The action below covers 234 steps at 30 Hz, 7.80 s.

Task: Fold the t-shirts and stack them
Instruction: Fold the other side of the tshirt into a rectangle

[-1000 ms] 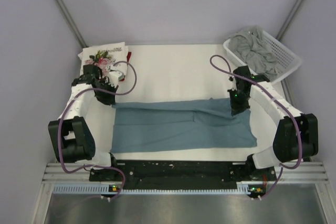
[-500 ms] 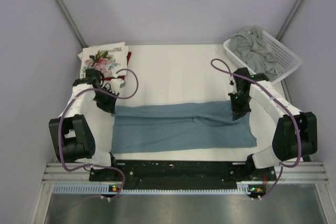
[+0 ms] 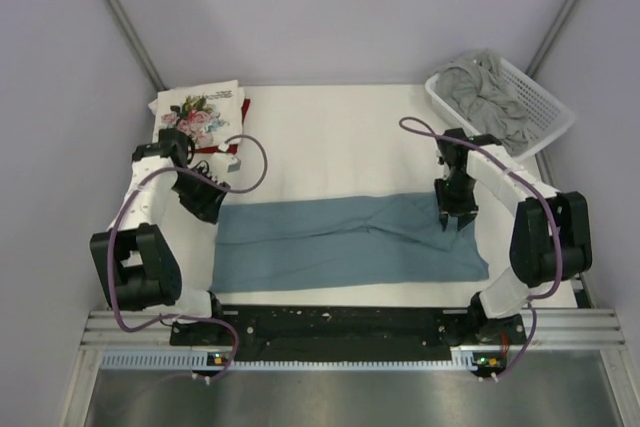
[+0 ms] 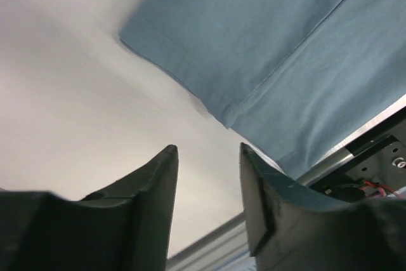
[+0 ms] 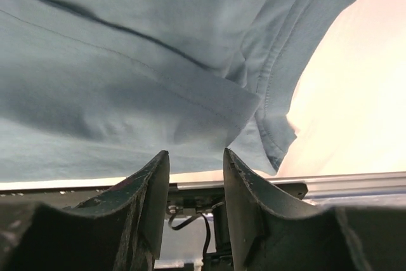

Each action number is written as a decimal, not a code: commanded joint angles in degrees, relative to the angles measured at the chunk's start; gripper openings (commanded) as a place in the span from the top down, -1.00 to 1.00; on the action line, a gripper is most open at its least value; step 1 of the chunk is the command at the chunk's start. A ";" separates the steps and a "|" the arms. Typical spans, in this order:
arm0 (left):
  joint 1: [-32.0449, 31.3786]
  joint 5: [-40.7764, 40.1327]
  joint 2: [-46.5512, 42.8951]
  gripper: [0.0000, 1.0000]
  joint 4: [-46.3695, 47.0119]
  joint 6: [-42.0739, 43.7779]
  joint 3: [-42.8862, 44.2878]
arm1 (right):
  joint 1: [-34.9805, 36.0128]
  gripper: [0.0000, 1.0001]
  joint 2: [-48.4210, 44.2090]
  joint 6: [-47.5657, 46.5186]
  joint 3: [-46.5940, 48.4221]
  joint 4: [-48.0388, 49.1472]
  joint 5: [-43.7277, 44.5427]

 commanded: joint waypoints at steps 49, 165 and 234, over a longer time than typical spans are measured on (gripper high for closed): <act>-13.15 -6.03 3.38 0.01 17.84 -2.57 -6.17 | 14.65 1.00 -0.40 -0.85 -0.06 20.28 -16.53; -62.01 16.47 28.51 -0.23 26.37 -26.74 18.53 | -2.47 0.41 -12.98 8.74 -23.00 34.34 -13.03; -62.89 0.38 30.00 0.52 31.99 -30.25 26.79 | -9.42 1.00 -29.15 22.35 -28.88 40.92 -14.58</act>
